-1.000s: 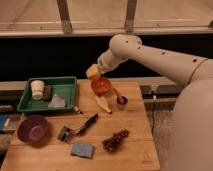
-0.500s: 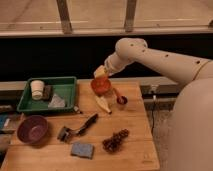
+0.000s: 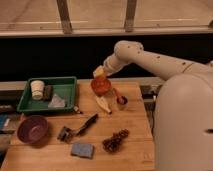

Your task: Place apple in red bowl

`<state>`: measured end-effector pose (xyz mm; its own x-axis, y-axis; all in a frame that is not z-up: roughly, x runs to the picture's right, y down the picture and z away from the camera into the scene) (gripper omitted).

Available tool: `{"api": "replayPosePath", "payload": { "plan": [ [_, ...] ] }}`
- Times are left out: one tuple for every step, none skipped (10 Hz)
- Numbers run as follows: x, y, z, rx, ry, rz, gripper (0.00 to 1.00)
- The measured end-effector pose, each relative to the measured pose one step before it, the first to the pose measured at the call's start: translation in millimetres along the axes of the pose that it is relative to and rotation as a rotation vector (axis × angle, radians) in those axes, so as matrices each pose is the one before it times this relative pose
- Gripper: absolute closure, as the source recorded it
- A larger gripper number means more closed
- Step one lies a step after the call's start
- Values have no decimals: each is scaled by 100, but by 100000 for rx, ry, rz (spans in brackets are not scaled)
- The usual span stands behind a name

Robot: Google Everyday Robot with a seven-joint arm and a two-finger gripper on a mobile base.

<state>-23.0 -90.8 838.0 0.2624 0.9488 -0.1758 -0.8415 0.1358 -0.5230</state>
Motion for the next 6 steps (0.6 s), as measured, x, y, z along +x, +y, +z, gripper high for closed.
{"api": "replayPosePath", "payload": {
  "plan": [
    [-729,-406,660,-556,-1400,482,100],
    [-548,-792,361,-66,-2053,455,100],
    [-525,-672,16,326,-1977,534,100],
    [-301,-332,214,352,-749,251,100],
    [-196,-697,5,233,-872,1281,100],
    [144,-609,-239,-417,-56,886,95]
  ]
}}
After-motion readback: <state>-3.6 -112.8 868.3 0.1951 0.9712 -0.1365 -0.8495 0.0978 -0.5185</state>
